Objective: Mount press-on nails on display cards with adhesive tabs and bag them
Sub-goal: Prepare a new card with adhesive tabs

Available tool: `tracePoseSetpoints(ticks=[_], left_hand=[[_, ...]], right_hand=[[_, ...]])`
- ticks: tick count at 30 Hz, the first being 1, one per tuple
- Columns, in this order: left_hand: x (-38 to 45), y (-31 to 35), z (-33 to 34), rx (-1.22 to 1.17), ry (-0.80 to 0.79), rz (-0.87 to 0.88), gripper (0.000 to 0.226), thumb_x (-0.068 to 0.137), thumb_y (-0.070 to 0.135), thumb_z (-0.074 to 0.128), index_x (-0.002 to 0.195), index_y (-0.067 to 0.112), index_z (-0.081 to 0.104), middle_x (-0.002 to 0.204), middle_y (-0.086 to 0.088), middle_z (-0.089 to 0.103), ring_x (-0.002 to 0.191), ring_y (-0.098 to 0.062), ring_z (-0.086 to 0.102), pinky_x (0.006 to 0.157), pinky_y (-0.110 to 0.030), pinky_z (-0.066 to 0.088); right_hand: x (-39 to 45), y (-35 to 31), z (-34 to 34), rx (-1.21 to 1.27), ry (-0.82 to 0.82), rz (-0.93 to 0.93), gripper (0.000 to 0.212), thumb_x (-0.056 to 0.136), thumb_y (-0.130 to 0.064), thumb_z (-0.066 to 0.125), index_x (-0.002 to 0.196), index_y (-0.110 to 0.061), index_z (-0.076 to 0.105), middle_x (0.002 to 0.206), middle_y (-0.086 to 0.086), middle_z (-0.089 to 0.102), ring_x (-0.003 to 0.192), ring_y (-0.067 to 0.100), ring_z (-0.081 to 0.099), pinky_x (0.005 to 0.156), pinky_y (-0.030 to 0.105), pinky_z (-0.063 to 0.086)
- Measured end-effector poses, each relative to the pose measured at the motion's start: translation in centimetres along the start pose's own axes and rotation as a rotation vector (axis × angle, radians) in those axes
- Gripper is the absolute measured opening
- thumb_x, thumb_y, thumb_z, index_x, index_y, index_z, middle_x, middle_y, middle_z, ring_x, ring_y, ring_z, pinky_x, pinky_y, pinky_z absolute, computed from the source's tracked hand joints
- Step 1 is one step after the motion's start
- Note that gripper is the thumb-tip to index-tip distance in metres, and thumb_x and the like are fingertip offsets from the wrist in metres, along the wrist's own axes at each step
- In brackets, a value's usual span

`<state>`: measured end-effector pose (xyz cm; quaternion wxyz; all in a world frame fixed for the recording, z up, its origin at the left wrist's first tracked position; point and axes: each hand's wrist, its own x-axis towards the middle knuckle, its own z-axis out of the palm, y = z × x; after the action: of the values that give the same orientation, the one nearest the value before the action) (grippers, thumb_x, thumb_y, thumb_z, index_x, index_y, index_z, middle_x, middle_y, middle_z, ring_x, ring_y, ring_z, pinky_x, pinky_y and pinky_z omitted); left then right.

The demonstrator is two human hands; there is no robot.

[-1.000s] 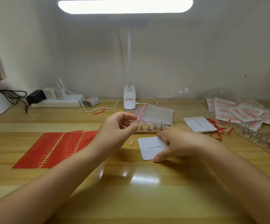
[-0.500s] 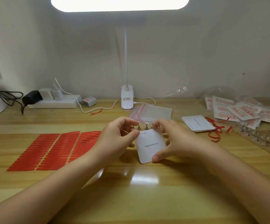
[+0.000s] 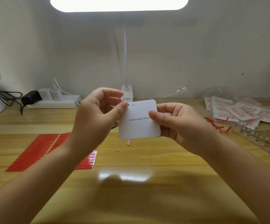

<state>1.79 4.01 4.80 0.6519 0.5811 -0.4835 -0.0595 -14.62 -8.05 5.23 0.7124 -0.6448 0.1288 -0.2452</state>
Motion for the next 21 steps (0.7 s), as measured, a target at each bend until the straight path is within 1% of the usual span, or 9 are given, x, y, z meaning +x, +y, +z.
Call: tracePoseSetpoints(ticks=[3,7,9,12,13,15,17,19,21], left_hand=[[0.2,1.0,-0.5,0.066,0.036,0.059,0.018,0.084,0.018,0.074,0.098,0.025,0.065,0.085,0.001,0.072,0.072,-0.022,0.066,0.06,-0.026,0.057],[0.1,1.8,-0.7,0.095,0.046,0.125,0.019,0.084,0.022,0.075,0.097,0.031,0.063,0.085,0.006,0.072,0.072,-0.024,0.065,0.061,-0.026,0.056],[0.0,2.1,-0.7,0.138,0.053,0.161,0.021,0.083,0.025,0.075,0.096,0.033,0.062,0.085,0.009,0.072,0.069,-0.021,0.064,0.061,-0.026,0.056],[-0.2,2.4,-0.6,0.279,0.083,0.252,0.025,0.082,0.025,0.077,0.096,0.037,0.059,0.084,0.014,0.071,0.061,-0.008,0.058,0.057,-0.013,0.047],[-0.2,2.5,-0.6,0.319,0.093,0.279,0.027,0.082,0.025,0.077,0.095,0.038,0.057,0.083,0.015,0.071,0.061,-0.008,0.057,0.058,-0.011,0.045],[-0.5,2.6,-0.5,0.385,0.105,0.324,0.027,0.082,0.027,0.077,0.094,0.038,0.055,0.082,0.018,0.07,0.061,-0.01,0.055,0.058,-0.011,0.044],[-0.6,2.6,-0.5,0.44,0.112,0.349,0.027,0.082,0.031,0.075,0.094,0.037,0.053,0.082,0.02,0.069,0.061,-0.013,0.055,0.056,-0.015,0.044],[-0.6,2.6,-0.5,0.432,0.124,0.34,0.026,0.082,0.03,0.074,0.091,0.037,0.051,0.081,0.018,0.069,0.06,-0.011,0.054,0.054,-0.015,0.043],[-0.4,2.5,-0.6,0.367,0.144,0.297,0.027,0.083,0.029,0.074,0.089,0.038,0.049,0.084,0.017,0.069,0.058,-0.006,0.054,0.054,-0.012,0.042]], right_hand=[[-0.3,-0.8,0.3,0.091,-0.056,0.01,0.025,0.08,-0.019,0.06,0.097,-0.006,0.071,0.089,0.012,0.074,0.078,0.022,0.072,0.066,0.029,0.059],[-0.6,-1.3,0.6,0.152,-0.052,0.005,0.022,0.08,-0.018,0.058,0.087,-0.008,0.076,0.084,0.012,0.074,0.074,0.023,0.072,0.061,0.029,0.059],[-0.6,-1.3,0.7,0.144,-0.023,0.0,0.023,0.077,-0.019,0.059,0.087,-0.007,0.075,0.084,0.013,0.074,0.074,0.023,0.072,0.06,0.03,0.058],[-0.7,-1.3,1.1,0.054,0.037,-0.021,0.025,0.074,-0.02,0.063,0.092,-0.005,0.072,0.084,0.013,0.074,0.073,0.023,0.072,0.06,0.029,0.058],[-0.8,-1.3,1.3,0.02,0.059,-0.033,0.022,0.077,-0.019,0.063,0.091,-0.005,0.072,0.083,0.013,0.075,0.072,0.022,0.072,0.059,0.029,0.058],[-0.9,-1.3,1.7,-0.02,0.086,-0.058,0.013,0.086,-0.012,0.062,0.088,-0.006,0.072,0.08,0.013,0.075,0.069,0.022,0.072,0.057,0.028,0.057],[-1.1,-1.5,2.0,-0.026,0.096,-0.066,0.015,0.091,-0.007,0.058,0.087,-0.006,0.072,0.078,0.012,0.075,0.067,0.022,0.072,0.056,0.027,0.056],[-1.2,-1.7,2.1,-0.027,0.11,-0.064,0.014,0.091,-0.007,0.058,0.088,-0.006,0.071,0.078,0.011,0.075,0.068,0.021,0.072,0.056,0.026,0.056],[-1.3,-1.8,2.1,-0.022,0.149,-0.063,0.009,0.09,-0.007,0.061,0.094,-0.008,0.069,0.082,0.012,0.075,0.071,0.02,0.073,0.055,0.025,0.056]])
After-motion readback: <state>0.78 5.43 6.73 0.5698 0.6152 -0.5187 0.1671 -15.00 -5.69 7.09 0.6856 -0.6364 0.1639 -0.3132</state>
